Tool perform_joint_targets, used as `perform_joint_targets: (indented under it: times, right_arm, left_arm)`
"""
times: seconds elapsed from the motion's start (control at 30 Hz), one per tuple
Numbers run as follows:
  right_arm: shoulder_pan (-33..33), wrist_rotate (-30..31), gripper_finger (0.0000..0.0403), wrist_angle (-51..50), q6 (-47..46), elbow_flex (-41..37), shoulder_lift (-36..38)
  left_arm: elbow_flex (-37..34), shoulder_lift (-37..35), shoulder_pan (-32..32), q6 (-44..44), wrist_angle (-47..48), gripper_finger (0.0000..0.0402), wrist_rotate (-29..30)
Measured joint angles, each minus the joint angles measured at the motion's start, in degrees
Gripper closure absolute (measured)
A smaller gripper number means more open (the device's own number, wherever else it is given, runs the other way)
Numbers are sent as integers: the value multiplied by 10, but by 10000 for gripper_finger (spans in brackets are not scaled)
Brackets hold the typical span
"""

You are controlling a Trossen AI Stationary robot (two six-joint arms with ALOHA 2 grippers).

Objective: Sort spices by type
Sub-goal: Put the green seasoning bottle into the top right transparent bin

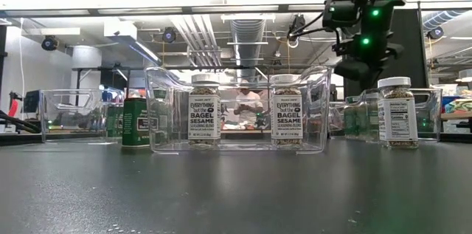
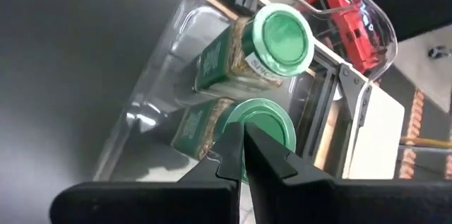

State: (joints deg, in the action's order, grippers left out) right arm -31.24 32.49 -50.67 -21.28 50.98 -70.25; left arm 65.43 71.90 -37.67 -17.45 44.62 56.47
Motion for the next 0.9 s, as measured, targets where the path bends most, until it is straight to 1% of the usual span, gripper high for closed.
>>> perform_joint_targets:
  times: [0.33, 0.57, 0.73, 0.9]
  right_arm:
    - [0, 2, 394, -2, -21, 2, 5]
    - [0, 8, 394, -8, -23, 39, 19]
    - [-3, 66, 394, -61, -60, 64, 27]
    - [-29, 72, 394, -48, -67, 55, 20]
  left_arm:
    - [0, 0, 0, 0, 0, 161, 0]
    - [0, 0, 0, 0, 0, 161, 0]
    - [0, 0, 0, -3, 0, 161, 0]
    - [0, 0, 0, -4, 0, 161, 0]
